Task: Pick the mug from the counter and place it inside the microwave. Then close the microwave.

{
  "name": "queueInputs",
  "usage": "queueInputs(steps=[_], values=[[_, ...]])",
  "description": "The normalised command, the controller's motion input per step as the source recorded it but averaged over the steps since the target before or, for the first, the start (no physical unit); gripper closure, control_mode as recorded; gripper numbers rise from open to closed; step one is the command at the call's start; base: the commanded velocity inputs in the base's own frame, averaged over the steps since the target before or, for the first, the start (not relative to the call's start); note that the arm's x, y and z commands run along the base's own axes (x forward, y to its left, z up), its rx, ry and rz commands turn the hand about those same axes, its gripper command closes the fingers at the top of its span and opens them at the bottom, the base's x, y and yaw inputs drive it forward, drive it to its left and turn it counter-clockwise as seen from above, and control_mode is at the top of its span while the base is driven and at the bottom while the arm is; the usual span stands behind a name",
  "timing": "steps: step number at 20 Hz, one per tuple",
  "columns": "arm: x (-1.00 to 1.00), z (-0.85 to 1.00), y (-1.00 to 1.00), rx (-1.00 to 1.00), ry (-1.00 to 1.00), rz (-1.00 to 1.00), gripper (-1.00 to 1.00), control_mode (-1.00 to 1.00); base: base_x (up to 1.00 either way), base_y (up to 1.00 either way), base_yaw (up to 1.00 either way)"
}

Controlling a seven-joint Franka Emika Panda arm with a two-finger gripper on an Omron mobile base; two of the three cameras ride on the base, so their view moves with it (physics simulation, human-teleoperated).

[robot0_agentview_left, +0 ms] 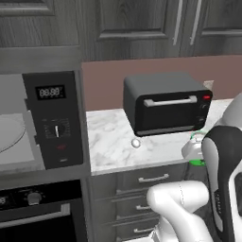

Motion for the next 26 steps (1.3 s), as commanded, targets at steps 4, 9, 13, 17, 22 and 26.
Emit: queueInputs(steps=[4, 9, 13, 17, 22, 26], values=[[0.0, 0.0, 0.0, 0.0, 0.0, 0.0, 1.0, 1.0, -0.84, 0.51, 0.08], [0.0, 0.0, 0.0, 0.0, 0.0, 0.0, 1.0, 1.0, -0.54, 0.71, 0.37], [0.0, 0.0, 0.0, 0.0, 0.0, 0.0, 1.0, 1.0, -0.16, 0.42, 0.52], [0.0, 0.0, 0.0, 0.0, 0.0, 0.0, 1.0, 1.0, 0.0, 0.47, 0.54], [0.0, 0.0, 0.0, 0.0, 0.0, 0.0, 1.0, 1.0, 0.0, 0.3, 0.06], [0.0, 0.0, 0.0, 0.0, 0.0, 0.0, 1.0, 1.0, 0.01, 0.49, -0.13]])
